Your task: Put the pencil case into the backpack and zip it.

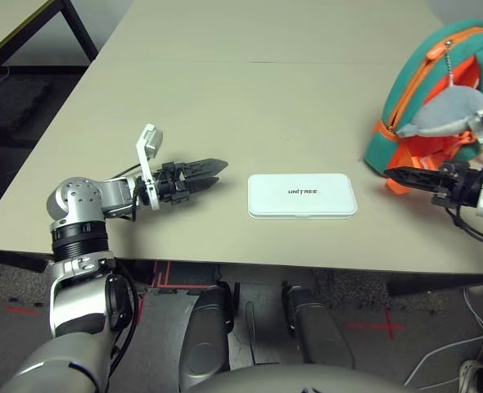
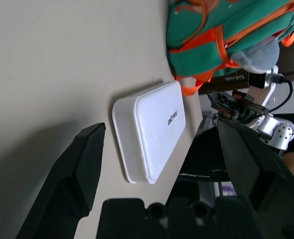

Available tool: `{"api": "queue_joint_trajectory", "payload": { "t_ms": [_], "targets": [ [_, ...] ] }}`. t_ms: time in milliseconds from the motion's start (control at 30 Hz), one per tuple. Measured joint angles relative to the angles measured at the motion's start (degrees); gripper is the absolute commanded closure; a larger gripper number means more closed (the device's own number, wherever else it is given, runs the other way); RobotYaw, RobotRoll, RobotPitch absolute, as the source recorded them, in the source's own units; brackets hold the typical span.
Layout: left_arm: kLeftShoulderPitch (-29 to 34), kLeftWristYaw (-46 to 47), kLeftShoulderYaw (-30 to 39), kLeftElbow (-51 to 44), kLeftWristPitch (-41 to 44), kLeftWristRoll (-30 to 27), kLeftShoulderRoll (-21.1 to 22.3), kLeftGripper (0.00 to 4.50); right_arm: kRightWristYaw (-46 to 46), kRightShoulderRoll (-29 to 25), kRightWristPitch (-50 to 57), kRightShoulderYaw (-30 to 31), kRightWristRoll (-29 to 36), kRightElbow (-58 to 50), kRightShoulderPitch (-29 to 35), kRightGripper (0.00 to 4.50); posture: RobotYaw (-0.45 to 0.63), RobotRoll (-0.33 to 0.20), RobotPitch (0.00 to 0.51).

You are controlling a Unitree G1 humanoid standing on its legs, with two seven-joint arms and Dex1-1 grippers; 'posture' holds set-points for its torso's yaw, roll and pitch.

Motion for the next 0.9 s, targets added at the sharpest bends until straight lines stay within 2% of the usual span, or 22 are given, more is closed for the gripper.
{"api": "queue_joint_trajectory", "payload": {
  "t_ms": [267, 500, 900],
  "targets": [
    [-1.61, -2.28, -6.47, 3.77, 0.20, 1.95, 1.29, 0.00, 1.81, 1.97, -0.31, 6.05, -4.76, -0.62, 1.16, 4.46, -0.06, 0.000, 0.206],
    [-3.55, -5.39, -9.83, 6.50, -0.12, 3.79, 2.34, 0.00, 0.81, 6.04, -1.76, 7.55, -8.81, -2.48, 3.46, 4.46, -0.08, 0.000, 0.209],
    [-4.10, -6.72, -12.06, 6.02, 3.01, 4.36, 1.38, 0.00, -1.26, 11.02, -4.53, 7.51, -12.75, -4.09, 2.75, 4.46, -0.07, 0.000, 0.215]
  ]
}}
